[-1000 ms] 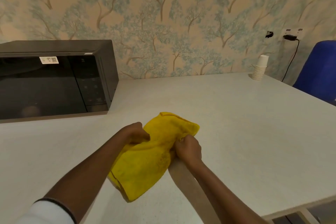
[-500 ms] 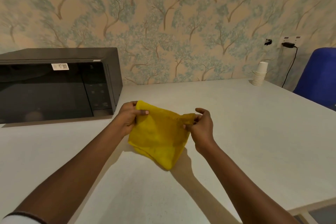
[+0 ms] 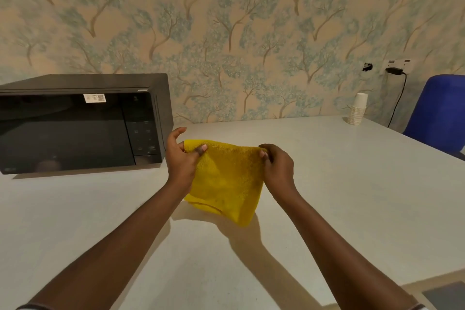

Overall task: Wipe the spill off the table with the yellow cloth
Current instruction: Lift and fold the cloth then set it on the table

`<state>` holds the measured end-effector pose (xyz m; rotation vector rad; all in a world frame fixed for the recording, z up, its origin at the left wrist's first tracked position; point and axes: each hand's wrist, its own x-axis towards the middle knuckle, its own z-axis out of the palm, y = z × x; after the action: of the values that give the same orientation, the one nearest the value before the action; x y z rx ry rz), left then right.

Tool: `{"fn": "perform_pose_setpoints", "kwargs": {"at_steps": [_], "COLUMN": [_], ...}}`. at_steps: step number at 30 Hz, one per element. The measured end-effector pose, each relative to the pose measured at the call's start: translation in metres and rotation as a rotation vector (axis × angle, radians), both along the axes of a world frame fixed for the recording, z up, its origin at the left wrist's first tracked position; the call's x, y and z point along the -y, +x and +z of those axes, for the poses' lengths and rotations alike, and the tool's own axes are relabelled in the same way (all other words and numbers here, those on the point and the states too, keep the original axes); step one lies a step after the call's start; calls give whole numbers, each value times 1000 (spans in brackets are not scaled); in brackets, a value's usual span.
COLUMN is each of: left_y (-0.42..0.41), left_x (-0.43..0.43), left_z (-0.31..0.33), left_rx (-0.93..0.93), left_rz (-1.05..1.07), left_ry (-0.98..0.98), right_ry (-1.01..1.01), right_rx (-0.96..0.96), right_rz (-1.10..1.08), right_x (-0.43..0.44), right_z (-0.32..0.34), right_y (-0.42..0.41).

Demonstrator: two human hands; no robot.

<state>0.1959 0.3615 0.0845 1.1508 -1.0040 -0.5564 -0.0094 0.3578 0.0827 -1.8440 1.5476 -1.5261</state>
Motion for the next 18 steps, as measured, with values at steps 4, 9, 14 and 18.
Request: {"fn": "perform_pose_setpoints", "kwargs": {"at_steps": [4, 9, 14, 18], "left_y": [3, 12, 13, 11], "left_x": [-6, -9, -14, -17], "left_z": [2, 5, 11, 14], "left_rx": [0, 54, 151, 211], "left_rz": [8, -40, -119, -84], "left_ry": [9, 56, 92, 81], "right_ry": [113, 227, 193, 49], "right_rx": [225, 487, 390, 309], "right_rz": [30, 184, 247, 150], "right_x": [-1, 3, 0, -1], "right_z": [4, 7, 3, 1], "right_y": [-7, -17, -16, -14]}}
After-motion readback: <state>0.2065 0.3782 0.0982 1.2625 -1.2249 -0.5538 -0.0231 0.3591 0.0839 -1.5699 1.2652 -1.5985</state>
